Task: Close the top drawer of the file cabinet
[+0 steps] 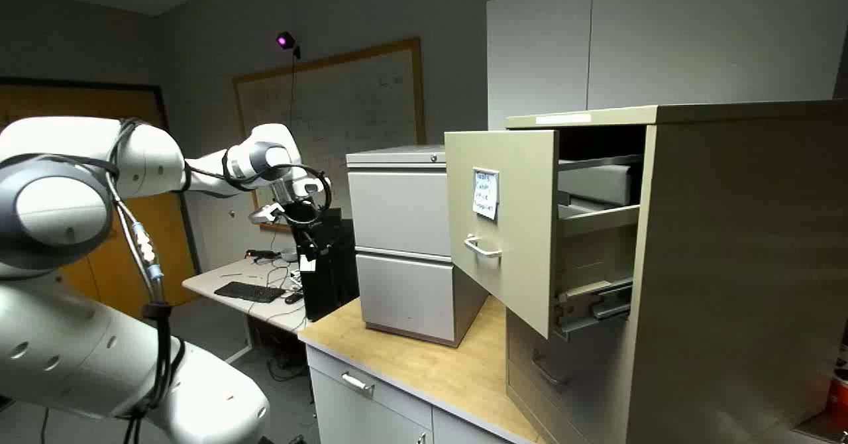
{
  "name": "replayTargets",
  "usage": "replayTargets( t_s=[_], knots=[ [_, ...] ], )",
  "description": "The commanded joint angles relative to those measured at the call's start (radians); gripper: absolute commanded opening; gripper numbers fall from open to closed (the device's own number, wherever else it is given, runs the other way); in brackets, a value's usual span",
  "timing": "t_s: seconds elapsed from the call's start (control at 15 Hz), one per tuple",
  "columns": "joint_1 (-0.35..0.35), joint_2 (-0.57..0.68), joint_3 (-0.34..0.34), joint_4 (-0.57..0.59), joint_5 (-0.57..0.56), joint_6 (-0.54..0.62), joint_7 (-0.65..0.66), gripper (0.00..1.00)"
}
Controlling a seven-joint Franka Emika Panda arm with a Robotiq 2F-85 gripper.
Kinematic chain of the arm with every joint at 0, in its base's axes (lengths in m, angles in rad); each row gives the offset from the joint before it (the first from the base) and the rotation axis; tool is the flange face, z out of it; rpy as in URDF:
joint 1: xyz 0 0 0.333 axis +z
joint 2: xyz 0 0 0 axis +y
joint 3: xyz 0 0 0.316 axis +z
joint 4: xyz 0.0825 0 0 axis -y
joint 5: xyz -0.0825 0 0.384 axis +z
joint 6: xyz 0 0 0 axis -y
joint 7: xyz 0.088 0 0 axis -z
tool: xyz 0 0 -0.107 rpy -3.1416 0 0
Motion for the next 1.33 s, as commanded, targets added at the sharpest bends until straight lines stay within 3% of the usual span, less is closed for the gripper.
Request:
replayTargets(
  t_s=[0.0,0.6,0.93,1.0,1.07,1.27],
  knots=[
    [0.028,0.008,-0.02,0.004,-0.015,-0.001,0.014,1.0],
    [0.024,0.007,-0.02,0.007,-0.022,0.003,0.019,1.0],
    [0.001,-0.014,-0.014,0.036,-0.115,0.012,0.058,1.0],
    [-0.004,-0.02,-0.012,0.038,-0.144,0.019,0.077,0.75],
    [-0.012,-0.029,-0.007,0.039,-0.18,0.027,0.102,0.75],
    [-0.034,-0.051,0.001,0.039,-0.288,0.036,0.185,0.52]
  ],
)
